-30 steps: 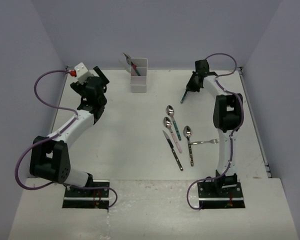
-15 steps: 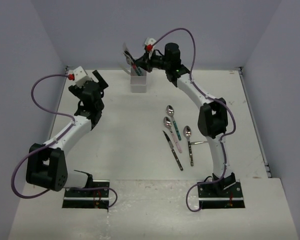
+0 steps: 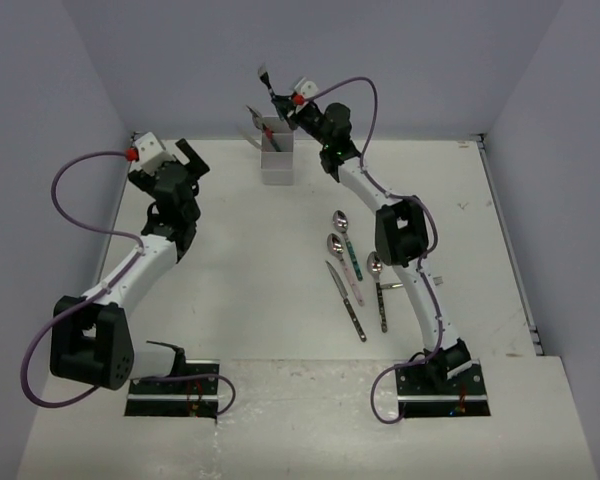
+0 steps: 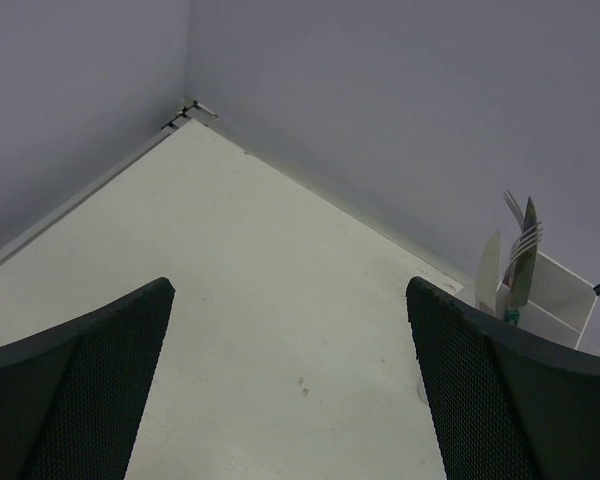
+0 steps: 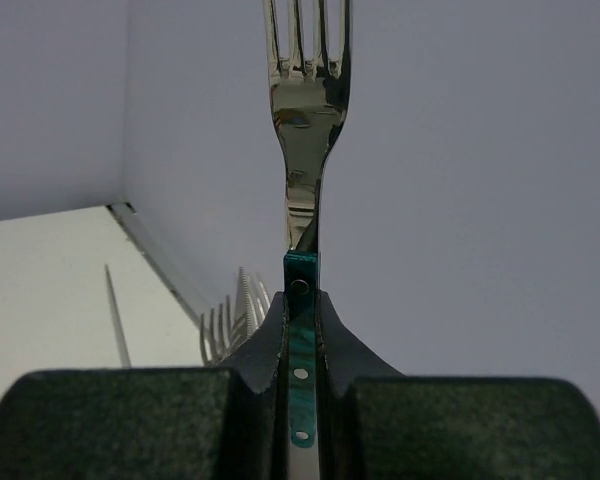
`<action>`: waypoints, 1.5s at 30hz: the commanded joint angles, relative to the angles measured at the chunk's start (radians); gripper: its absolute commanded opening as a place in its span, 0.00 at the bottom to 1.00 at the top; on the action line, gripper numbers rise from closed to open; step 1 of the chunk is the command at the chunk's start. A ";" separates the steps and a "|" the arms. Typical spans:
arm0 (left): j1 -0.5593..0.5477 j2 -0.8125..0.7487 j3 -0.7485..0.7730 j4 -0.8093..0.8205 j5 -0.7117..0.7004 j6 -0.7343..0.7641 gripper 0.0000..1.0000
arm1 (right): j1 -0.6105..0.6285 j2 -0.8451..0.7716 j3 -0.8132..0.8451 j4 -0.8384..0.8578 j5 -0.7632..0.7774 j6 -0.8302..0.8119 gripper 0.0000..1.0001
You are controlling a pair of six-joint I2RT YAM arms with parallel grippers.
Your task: Sort the eating utensils into containers
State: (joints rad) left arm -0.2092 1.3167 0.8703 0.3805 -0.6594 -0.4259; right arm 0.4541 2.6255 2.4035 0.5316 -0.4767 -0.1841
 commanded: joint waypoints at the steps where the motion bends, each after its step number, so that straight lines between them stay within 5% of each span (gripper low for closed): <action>1: 0.019 0.022 0.036 0.037 0.026 0.024 1.00 | 0.001 0.017 0.094 0.200 0.174 0.049 0.00; 11: 0.031 0.050 0.050 0.020 0.055 0.027 1.00 | -0.002 0.160 0.216 0.191 0.230 0.115 0.00; 26: 0.034 0.047 0.041 0.018 0.023 0.030 1.00 | 0.020 0.111 0.083 0.032 0.279 0.055 0.08; 40: 0.034 -0.016 0.004 0.035 0.032 0.047 1.00 | 0.038 -0.007 -0.032 0.018 0.234 -0.040 0.43; 45: 0.034 -0.040 -0.010 0.058 0.073 0.052 1.00 | 0.044 -0.145 -0.154 0.085 0.220 -0.031 0.66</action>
State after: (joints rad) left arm -0.1837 1.3098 0.8688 0.3813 -0.6044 -0.3996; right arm 0.4721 2.6640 2.2936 0.5186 -0.2337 -0.1993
